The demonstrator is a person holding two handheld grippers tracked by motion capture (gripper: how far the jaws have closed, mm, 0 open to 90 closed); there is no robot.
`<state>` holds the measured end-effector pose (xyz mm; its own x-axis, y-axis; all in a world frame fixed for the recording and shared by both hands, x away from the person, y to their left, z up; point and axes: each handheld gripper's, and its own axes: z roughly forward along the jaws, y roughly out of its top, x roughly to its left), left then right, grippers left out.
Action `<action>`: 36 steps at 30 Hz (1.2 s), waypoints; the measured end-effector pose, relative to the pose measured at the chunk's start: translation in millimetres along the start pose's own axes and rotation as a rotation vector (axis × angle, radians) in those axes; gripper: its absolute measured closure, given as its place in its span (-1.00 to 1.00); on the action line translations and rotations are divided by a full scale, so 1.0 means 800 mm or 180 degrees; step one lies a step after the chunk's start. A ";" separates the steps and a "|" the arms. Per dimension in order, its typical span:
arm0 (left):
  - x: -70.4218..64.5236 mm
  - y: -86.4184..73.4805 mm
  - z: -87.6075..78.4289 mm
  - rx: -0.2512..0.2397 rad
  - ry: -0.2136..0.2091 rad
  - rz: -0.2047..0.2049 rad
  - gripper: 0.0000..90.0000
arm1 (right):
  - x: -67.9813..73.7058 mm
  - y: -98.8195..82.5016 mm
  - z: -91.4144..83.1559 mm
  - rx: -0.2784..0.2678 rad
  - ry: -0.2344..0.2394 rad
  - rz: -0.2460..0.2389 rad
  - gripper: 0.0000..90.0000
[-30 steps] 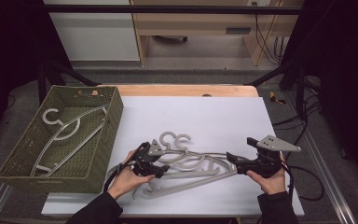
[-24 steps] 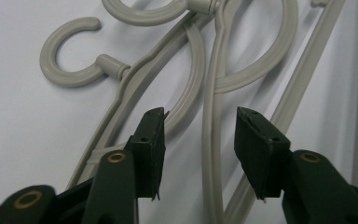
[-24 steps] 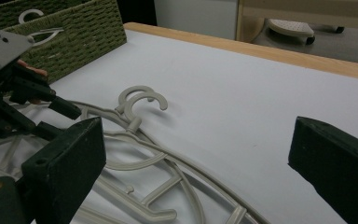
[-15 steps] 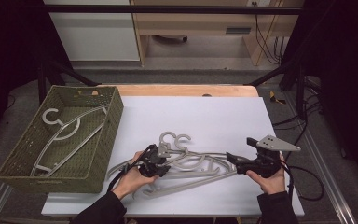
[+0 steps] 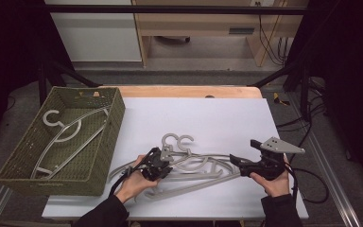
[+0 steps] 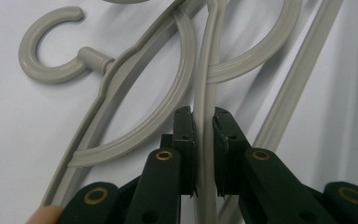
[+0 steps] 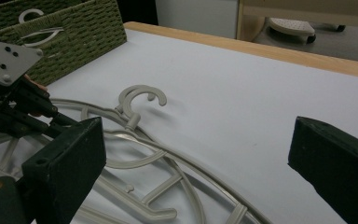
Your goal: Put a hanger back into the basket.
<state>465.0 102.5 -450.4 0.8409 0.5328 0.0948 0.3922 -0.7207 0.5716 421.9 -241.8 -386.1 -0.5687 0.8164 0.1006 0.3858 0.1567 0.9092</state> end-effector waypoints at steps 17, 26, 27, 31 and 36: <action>0.006 -0.001 -0.037 -0.0419 -0.0130 -0.0196 0.81 | 0.000 0.001 -0.004 -0.0022 0.0006 -0.0020 -0.90; 0.014 -0.002 -0.061 -0.0585 -0.0050 -0.0301 0.80 | -0.001 0.001 -0.005 -0.0034 0.0005 -0.0008 -0.90; 0.015 -0.003 -0.064 -0.0606 -0.0038 -0.0315 0.80 | -0.001 0.001 -0.005 -0.0037 0.0005 -0.0007 -0.90; 0.022 -0.007 -0.078 -0.0677 0.0002 -0.0372 0.80 | -0.001 0.001 -0.006 -0.0045 0.0001 -0.0006 -0.91; 0.030 -0.012 -0.094 -0.0778 0.0081 -0.0419 0.81 | -0.002 0.001 -0.008 -0.0047 0.0002 -0.0007 -0.91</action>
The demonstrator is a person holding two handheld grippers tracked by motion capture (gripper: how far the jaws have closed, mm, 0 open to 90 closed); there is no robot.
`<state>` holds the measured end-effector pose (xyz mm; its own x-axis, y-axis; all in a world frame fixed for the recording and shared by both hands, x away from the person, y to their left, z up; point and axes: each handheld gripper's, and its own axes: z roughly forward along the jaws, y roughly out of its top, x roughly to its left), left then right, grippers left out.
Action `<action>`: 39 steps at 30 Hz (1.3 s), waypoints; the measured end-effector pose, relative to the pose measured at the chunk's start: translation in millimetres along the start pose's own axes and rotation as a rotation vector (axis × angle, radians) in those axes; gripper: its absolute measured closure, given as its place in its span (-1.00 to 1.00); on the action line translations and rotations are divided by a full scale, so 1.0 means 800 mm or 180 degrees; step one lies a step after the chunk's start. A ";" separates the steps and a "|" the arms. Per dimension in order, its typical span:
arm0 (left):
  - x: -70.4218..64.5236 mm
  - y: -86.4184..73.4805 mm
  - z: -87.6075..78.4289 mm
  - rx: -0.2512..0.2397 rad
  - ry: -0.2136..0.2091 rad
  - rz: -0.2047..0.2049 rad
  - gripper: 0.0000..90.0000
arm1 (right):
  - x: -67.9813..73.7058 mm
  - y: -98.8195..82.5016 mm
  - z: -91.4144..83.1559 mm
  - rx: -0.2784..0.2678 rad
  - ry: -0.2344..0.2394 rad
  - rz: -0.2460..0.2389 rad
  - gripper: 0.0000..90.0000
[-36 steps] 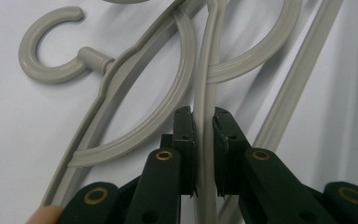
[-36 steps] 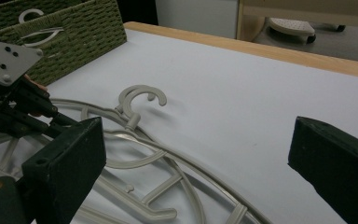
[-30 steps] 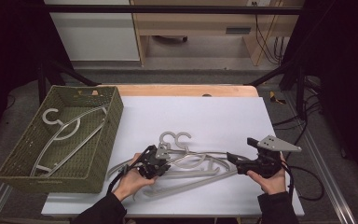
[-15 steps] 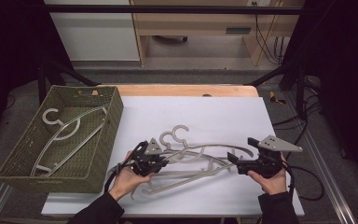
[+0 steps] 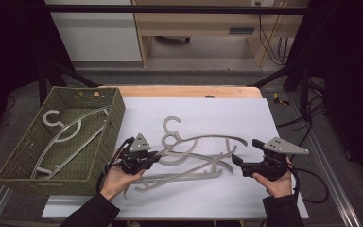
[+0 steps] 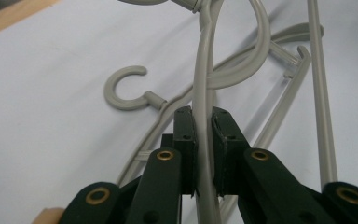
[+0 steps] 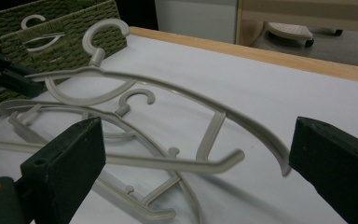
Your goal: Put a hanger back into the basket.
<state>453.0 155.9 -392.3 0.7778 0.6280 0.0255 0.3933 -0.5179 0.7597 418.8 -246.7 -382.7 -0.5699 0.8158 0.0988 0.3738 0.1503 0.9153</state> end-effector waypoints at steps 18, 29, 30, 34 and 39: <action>0.019 0.003 -0.050 -0.0237 0.0169 -0.0089 0.81 | -0.002 0.000 -0.002 -0.0011 -0.0028 0.0006 -0.93; 0.034 0.002 -0.081 -0.0380 0.0317 -0.0138 0.81 | -0.002 -0.001 -0.001 0.0012 -0.0029 -0.0006 -0.93; 0.035 0.001 -0.083 -0.0398 0.0329 -0.0144 0.81 | -0.001 -0.001 -0.001 0.0013 -0.0024 0.0001 -0.93; 0.042 0.000 -0.095 -0.0440 0.0380 -0.0180 0.81 | -0.001 -0.001 0.000 0.0023 -0.0031 0.0000 -0.93; 0.052 -0.002 -0.111 -0.0531 0.0446 -0.0236 0.81 | -0.002 -0.001 0.000 0.0022 -0.0032 0.0012 -0.93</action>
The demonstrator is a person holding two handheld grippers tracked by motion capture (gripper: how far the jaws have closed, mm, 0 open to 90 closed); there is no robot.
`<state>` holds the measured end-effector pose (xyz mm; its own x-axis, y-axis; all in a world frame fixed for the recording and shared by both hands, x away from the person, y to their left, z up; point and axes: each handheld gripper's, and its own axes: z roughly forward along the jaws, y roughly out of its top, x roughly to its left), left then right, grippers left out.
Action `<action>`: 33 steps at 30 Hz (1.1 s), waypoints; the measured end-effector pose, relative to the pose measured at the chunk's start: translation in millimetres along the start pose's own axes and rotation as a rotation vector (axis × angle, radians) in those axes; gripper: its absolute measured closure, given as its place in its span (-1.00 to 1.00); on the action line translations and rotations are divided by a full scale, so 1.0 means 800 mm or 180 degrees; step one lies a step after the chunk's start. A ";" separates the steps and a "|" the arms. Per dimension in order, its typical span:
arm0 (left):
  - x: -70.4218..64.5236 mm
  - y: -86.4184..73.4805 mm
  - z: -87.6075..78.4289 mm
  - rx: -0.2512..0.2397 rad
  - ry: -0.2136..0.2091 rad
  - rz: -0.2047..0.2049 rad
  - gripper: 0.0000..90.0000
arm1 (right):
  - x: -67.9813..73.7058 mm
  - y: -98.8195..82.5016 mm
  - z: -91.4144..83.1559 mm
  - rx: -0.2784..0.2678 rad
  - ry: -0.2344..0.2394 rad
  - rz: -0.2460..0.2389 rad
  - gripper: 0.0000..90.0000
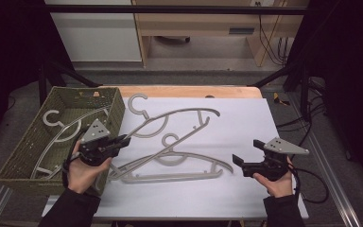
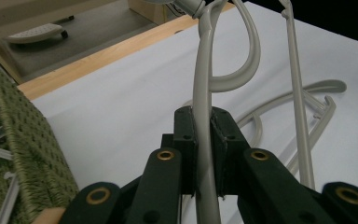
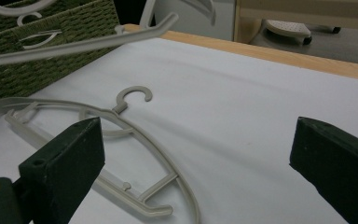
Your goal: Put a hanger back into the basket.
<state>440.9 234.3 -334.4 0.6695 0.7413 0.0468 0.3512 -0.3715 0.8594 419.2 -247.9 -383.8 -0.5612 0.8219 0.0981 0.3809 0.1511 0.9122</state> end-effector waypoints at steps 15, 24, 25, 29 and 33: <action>0.033 0.012 -0.039 -0.0197 0.0172 -0.0007 0.81 | -0.001 -0.001 0.002 0.0015 -0.0005 -0.0003 -0.93; 0.059 0.022 -0.055 -0.0140 0.0294 -0.0006 0.81 | -0.002 -0.002 0.003 0.0030 0.0000 0.0004 -0.93; 0.063 0.024 -0.057 -0.0122 0.0317 0.0004 0.81 | -0.002 -0.001 0.003 0.0029 -0.0001 0.0005 -0.93; 0.081 0.028 -0.069 -0.0121 0.0403 -0.0021 0.81 | -0.002 -0.002 0.003 0.0033 -0.0010 0.0006 -0.93; 0.097 0.031 -0.081 -0.0164 0.0475 -0.0030 0.81 | -0.003 -0.002 0.002 0.0034 -0.0006 0.0000 -0.93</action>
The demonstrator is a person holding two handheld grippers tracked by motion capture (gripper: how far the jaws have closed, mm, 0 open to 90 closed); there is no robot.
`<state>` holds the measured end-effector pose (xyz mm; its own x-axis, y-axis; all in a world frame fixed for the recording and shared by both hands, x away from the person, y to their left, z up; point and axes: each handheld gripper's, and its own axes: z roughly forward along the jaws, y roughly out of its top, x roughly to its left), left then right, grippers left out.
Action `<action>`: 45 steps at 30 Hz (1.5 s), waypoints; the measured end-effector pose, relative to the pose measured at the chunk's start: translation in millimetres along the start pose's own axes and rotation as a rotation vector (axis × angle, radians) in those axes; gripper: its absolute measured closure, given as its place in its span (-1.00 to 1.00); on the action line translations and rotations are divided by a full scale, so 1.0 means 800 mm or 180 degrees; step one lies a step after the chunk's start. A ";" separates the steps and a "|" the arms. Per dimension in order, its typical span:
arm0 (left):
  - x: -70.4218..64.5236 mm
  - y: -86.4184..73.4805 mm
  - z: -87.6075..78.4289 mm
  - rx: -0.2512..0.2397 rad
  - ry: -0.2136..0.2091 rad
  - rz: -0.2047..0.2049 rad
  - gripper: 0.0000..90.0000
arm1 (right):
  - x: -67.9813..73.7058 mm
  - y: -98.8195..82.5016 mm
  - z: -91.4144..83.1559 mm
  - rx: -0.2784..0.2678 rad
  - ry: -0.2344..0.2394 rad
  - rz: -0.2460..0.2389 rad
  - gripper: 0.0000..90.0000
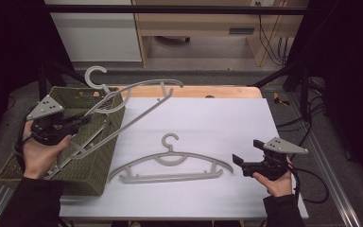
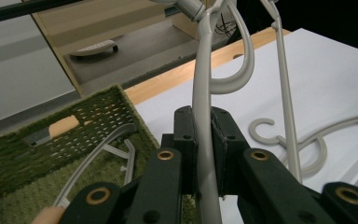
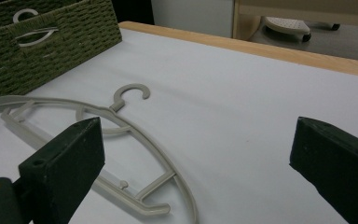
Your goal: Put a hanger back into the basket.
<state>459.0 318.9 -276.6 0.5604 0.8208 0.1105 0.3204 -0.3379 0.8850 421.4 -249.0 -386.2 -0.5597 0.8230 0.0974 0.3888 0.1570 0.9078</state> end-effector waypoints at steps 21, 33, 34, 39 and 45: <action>0.076 -0.027 -0.034 0.0065 0.0325 -0.0012 0.81 | 0.000 -0.001 0.003 0.0034 -0.0017 -0.0004 -0.93; 0.114 -0.050 -0.043 0.0160 0.0503 -0.0043 0.81 | 0.000 -0.002 0.005 0.0058 -0.0020 -0.0012 -0.93; 0.117 -0.053 -0.043 0.0163 0.0504 -0.0058 0.81 | 0.000 -0.002 0.005 0.0058 -0.0019 -0.0013 -0.93; 0.131 -0.071 -0.042 0.0195 0.0590 -0.0124 0.81 | 0.001 -0.002 0.005 0.0057 -0.0025 0.0001 -0.93; 0.141 -0.086 -0.038 0.0246 0.0653 -0.0191 0.81 | 0.000 -0.003 0.007 0.0079 -0.0032 -0.0004 -0.93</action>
<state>477.2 448.8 -311.1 0.3740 0.9143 0.1555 0.4104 -0.3135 0.8563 424.1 -246.2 -390.4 -0.5527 0.8283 0.0921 0.4064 0.1714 0.8975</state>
